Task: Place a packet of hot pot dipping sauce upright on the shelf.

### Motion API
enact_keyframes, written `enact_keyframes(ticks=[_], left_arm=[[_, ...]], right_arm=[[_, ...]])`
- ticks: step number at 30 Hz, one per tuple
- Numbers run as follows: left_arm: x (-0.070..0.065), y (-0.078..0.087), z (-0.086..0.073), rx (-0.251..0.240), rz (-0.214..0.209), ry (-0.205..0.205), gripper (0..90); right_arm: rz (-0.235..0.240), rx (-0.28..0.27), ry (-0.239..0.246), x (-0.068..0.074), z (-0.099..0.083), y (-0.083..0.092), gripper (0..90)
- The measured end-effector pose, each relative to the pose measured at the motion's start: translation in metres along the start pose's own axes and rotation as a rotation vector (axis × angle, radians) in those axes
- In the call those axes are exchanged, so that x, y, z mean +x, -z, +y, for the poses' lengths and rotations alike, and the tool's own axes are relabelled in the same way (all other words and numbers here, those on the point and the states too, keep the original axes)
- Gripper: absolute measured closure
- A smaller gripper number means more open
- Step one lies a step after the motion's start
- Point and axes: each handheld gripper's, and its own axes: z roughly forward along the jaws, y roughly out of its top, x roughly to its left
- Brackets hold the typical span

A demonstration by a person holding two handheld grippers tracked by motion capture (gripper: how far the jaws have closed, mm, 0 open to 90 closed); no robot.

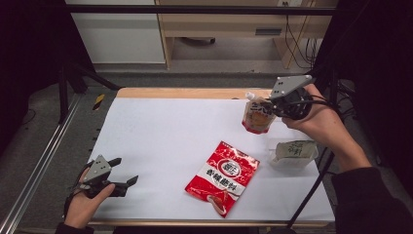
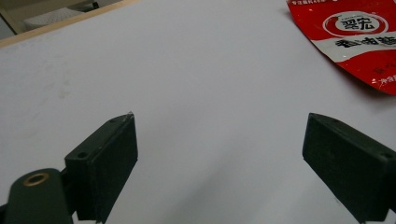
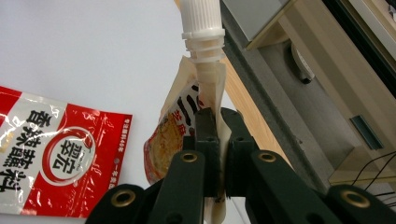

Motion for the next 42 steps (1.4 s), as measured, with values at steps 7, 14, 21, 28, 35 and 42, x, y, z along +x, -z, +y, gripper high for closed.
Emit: enact_keyframes(ticks=[7,14,21,28,35,42], left_arm=[[-0.001,0.0,0.0,0.001,-0.001,0.002,10.0],[-0.001,-0.001,0.0,0.005,-0.001,0.0,10.0],[-0.002,-0.002,-0.001,0.009,-0.003,-0.002,10.0],[-0.003,-0.003,-0.001,0.014,-0.006,-0.005,10.0],[-0.003,-0.003,-0.001,0.013,-0.007,-0.004,10.1],[-0.003,-0.003,0.0,0.014,-0.009,-0.005,10.1]], right_arm=[[-0.012,0.013,-0.022,-0.007,-0.02,0.006,87.3],[-0.006,0.034,-0.059,-0.016,-0.045,0.009,87.2],[-0.007,0.06,-0.084,-0.02,-0.061,0.008,87.1],[0.022,0.084,-0.093,-0.021,-0.075,0.0,87.1],[0.04,0.099,-0.096,-0.022,-0.079,-0.004,87.1],[0.048,0.117,-0.102,-0.02,-0.085,-0.009,87.0]])
